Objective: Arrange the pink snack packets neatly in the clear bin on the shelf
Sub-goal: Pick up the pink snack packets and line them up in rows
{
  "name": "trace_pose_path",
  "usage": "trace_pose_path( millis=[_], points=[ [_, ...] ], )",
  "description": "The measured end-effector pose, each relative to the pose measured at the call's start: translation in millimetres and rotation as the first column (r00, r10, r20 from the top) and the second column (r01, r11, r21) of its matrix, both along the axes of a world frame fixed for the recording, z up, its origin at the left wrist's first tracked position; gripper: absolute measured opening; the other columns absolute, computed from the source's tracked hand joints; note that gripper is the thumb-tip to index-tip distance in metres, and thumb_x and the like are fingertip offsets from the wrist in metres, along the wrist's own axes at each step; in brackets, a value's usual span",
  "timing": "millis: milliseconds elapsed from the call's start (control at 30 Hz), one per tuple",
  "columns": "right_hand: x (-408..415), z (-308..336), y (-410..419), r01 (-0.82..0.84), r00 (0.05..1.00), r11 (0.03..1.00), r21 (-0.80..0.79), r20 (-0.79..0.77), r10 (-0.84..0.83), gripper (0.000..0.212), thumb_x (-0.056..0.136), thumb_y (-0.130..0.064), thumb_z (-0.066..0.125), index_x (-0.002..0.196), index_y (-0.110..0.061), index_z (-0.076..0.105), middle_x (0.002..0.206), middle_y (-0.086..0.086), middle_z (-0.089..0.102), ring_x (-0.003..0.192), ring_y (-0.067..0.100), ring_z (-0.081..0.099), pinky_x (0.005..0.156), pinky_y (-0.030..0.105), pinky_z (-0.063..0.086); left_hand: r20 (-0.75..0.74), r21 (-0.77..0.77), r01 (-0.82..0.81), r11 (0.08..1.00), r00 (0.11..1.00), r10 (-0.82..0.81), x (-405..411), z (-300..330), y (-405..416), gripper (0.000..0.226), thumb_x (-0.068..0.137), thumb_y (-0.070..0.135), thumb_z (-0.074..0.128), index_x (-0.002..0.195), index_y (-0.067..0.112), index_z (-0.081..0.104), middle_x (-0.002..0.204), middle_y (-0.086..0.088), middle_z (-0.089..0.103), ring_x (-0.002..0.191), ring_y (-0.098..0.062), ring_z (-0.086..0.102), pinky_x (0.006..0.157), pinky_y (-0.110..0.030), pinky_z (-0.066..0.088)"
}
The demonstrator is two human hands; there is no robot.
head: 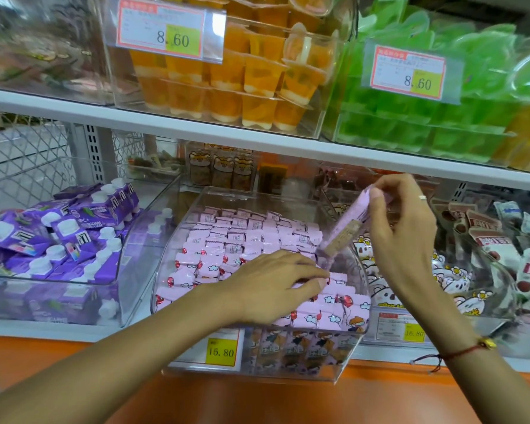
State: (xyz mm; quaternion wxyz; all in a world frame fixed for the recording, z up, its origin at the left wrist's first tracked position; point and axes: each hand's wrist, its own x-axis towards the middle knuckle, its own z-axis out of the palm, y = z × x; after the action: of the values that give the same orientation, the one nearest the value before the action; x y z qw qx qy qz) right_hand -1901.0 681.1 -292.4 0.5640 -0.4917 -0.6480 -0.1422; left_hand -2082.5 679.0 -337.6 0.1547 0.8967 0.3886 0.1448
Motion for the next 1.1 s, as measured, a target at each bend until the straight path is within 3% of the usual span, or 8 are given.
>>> trace_pose_path(
  millis=[100,233,400,500,633,800,967,1100],
  points=[
    [1.6,4.4,-1.8,-0.049,0.968,0.999,-0.002,-0.248,0.047,0.006,0.095,-0.019,0.047,0.091,-0.019,0.051,0.080,0.003,0.056,0.070,0.019,0.052,0.065,0.036,0.042,0.345,-0.057,-0.178,0.982,0.920,0.187,-1.9,4.8,-2.0,0.037,0.090,0.051,0.052,0.123,0.036,0.046,0.117,0.012,0.058,0.095,-0.009,0.061,0.082,-0.037,0.052],
    [-1.9,3.9,-1.1,-0.379,0.776,0.882,-0.280,-0.616,0.138,0.017,0.098,-0.011,0.044,0.084,-0.017,0.052,0.079,0.009,0.061,0.060,0.009,0.060,0.056,0.023,0.052,0.552,-0.019,-0.189,0.982,0.817,0.167,-6.3,13.5,-3.7,0.079,0.076,0.046,0.072,0.138,0.041,0.024,0.138,0.016,0.035,0.109,-0.001,0.046,0.085,-0.029,0.046],
    [-3.6,5.0,-0.5,-0.570,0.595,0.758,-0.317,-0.796,0.114,0.015,0.099,-0.010,0.043,0.099,-0.005,0.058,0.087,0.012,0.064,0.055,0.007,0.062,0.051,0.015,0.051,0.666,0.061,-0.161,0.985,0.741,0.080,-8.9,19.5,-6.6,0.036,0.086,0.027,0.068,0.119,0.033,0.058,0.116,0.018,0.061,0.100,0.002,0.056,0.077,-0.026,0.052],
    [-2.4,3.9,0.7,-0.532,0.662,0.762,-0.369,-0.743,0.102,0.024,0.100,-0.015,0.042,0.109,-0.004,0.061,0.080,0.007,0.058,0.056,0.009,0.054,0.047,0.016,0.048,0.745,-0.299,-0.093,0.950,0.599,0.293,-12.9,26.8,-2.0,0.027,0.085,0.028,0.068,0.108,0.012,0.067,0.104,0.010,0.071,0.080,0.003,0.065,0.063,-0.017,0.051],
    [-5.1,3.9,2.4,-0.341,0.845,0.842,-0.418,-0.529,0.080,0.026,0.099,-0.017,0.040,0.114,-0.012,0.061,0.085,-0.003,0.063,0.069,0.011,0.056,0.068,0.030,0.048,0.647,-0.678,0.019,0.735,0.491,0.584,-16.8,32.7,-0.4,0.034,0.081,0.047,0.064,0.105,0.023,0.068,0.096,0.006,0.074,0.076,-0.003,0.070,0.049,-0.015,0.049],
    [-12.3,5.3,-6.9,-0.177,0.984,0.929,-0.326,-0.073,0.162,0.033,0.086,-0.010,0.057,0.117,-0.021,0.062,0.110,-0.003,0.062,0.102,0.010,0.050,0.085,0.015,0.038,0.630,-0.663,-0.039,0.748,0.511,0.585,-15.8,33.5,-1.6,0.023,0.084,0.046,0.060,0.093,0.026,0.066,0.081,0.008,0.075,0.064,0.000,0.066,0.048,-0.015,0.048],
    [-26.4,-1.6,-13.8,-0.194,0.854,0.880,-0.433,0.368,0.369,0.059,0.078,-0.024,0.060,0.135,-0.025,0.047,0.125,-0.008,0.049,0.118,0.011,0.036,0.099,0.027,0.030,0.666,-0.543,-0.125,0.830,0.539,0.517,-9.9,31.8,-5.8,0.035,0.085,0.052,0.056,0.087,0.021,0.072,0.080,0.004,0.074,0.061,-0.005,0.063,0.055,-0.023,0.045],
    [-24.1,-1.6,-6.2,-0.171,0.924,0.920,-0.353,0.265,0.274,0.040,0.081,-0.020,0.070,0.118,-0.022,0.057,0.102,-0.009,0.059,0.094,0.013,0.052,0.079,0.030,0.042,0.741,-0.442,-0.191,0.877,0.473,0.476,-6.8,30.5,-5.5,0.061,0.089,0.068,0.027,0.090,0.026,0.070,0.086,0.003,0.073,0.076,-0.015,0.064,0.065,-0.029,0.046]
  ],
)
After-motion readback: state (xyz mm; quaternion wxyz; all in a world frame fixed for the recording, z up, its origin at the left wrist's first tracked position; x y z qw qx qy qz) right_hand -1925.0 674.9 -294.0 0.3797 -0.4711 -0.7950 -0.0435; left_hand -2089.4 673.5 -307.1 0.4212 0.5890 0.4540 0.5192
